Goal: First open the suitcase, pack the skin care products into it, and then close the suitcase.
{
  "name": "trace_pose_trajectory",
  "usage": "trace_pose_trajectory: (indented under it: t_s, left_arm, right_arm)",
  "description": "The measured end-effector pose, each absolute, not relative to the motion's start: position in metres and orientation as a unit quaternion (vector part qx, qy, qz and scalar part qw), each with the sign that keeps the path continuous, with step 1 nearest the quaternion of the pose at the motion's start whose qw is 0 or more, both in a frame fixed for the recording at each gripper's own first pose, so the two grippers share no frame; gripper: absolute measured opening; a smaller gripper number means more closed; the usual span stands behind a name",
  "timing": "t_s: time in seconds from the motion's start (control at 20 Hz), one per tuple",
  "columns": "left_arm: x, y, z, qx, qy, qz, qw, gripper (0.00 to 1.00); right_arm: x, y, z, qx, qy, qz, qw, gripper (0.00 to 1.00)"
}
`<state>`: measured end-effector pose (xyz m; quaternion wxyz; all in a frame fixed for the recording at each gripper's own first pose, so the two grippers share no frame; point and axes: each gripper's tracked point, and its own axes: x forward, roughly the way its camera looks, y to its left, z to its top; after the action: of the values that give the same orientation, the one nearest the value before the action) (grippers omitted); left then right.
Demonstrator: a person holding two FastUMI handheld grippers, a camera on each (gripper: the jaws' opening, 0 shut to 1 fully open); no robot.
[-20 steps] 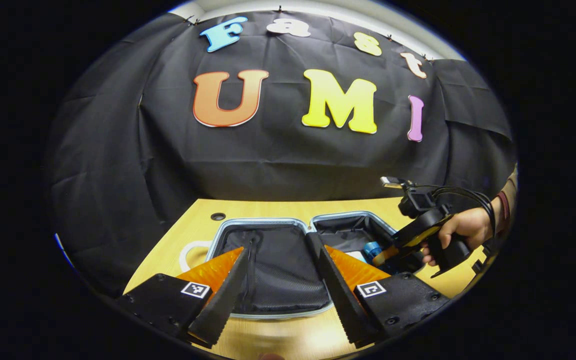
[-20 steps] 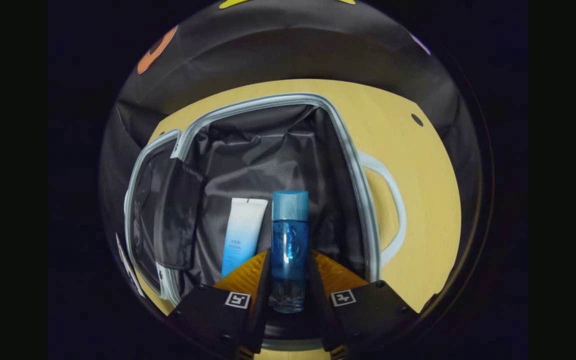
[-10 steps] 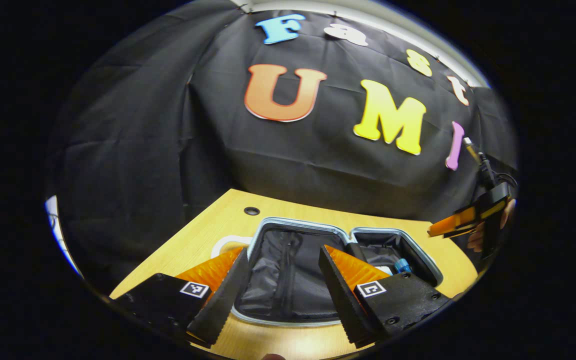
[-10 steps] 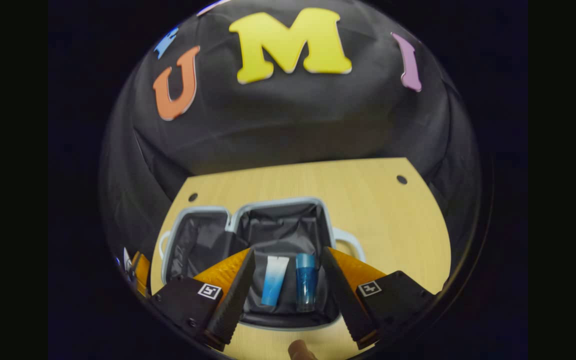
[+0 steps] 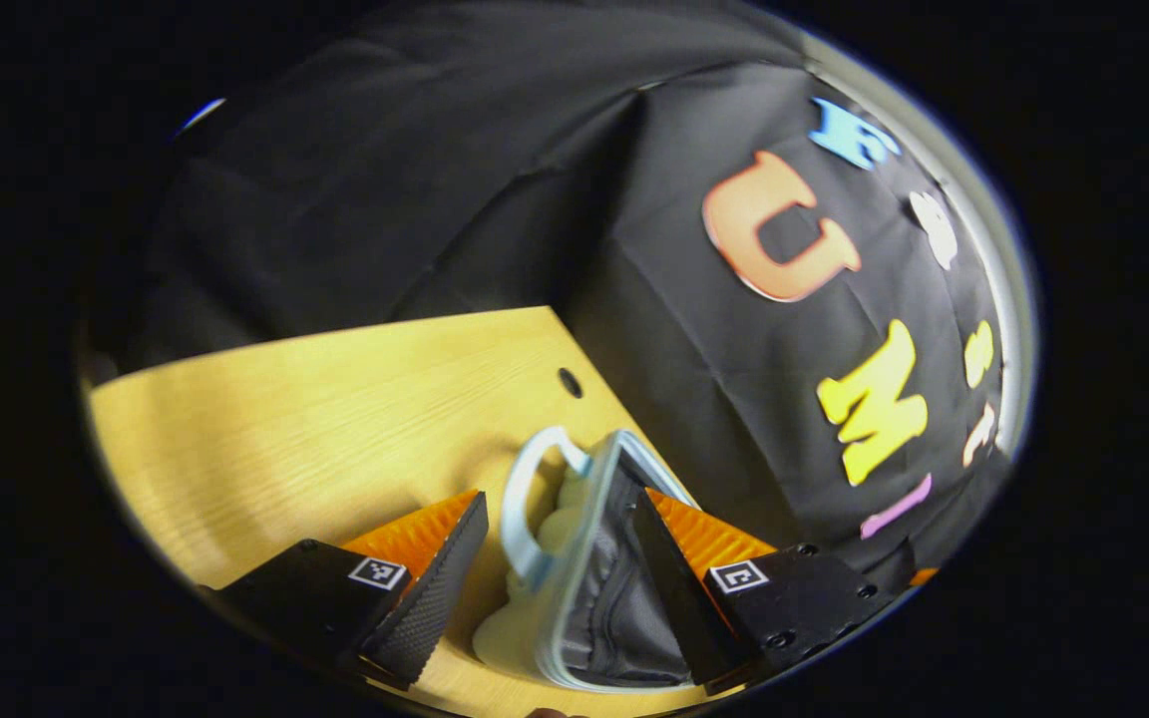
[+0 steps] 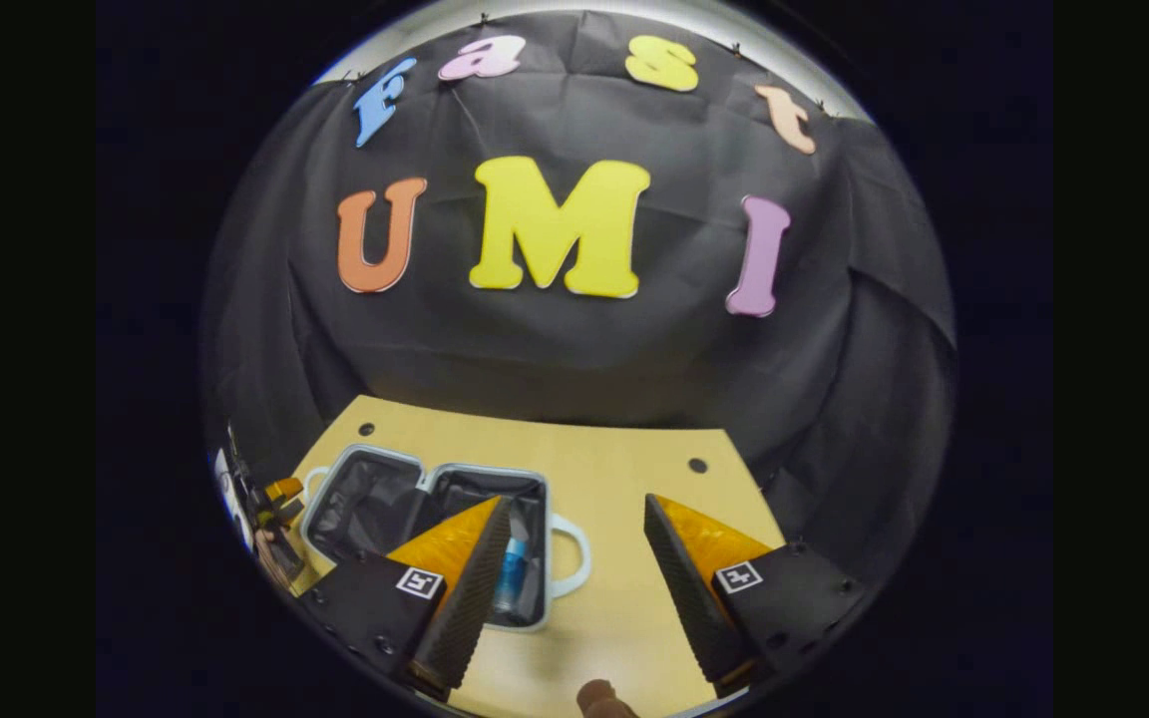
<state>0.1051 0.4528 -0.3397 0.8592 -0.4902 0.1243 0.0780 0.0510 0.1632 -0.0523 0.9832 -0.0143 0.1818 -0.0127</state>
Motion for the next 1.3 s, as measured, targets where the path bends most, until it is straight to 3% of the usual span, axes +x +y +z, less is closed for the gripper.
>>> trace_pose_trajectory:
  t_s: [0.15,0.2,0.35,0.45,0.65,0.85,1.3]
  left_arm:
    - [0.115,0.444,-0.342,-0.552,0.108,0.051,0.825,0.94]
    - [0.116,0.439,-0.345,-0.555,0.120,0.045,0.822,0.86]
    - [0.125,0.433,-0.360,-0.573,0.145,0.043,0.806,0.34]
    - [0.127,0.435,-0.354,-0.593,0.134,0.043,0.793,0.12]
    - [0.124,0.434,-0.348,-0.565,0.133,0.052,0.813,0.04]
    - [0.118,0.436,-0.316,-0.530,0.130,0.076,0.835,0.03]
    - [0.121,0.380,-0.170,-0.229,0.088,0.113,0.963,0.02]
  right_arm:
    - [0.019,0.148,-0.021,-0.021,0.142,-0.034,0.989,0.77]
    - [0.011,0.141,-0.020,-0.034,0.138,-0.037,0.989,0.80]
    - [0.002,0.136,-0.028,-0.037,0.146,-0.040,0.988,0.80]
    - [-0.001,0.132,-0.033,-0.027,0.153,-0.043,0.987,0.80]
    - [-0.003,0.115,-0.029,0.003,0.145,-0.048,0.988,0.80]
    - [-0.002,0.096,-0.019,0.021,0.127,-0.043,0.991,0.80]
    - [0.005,0.033,-0.004,0.052,0.085,-0.012,0.995,0.80]
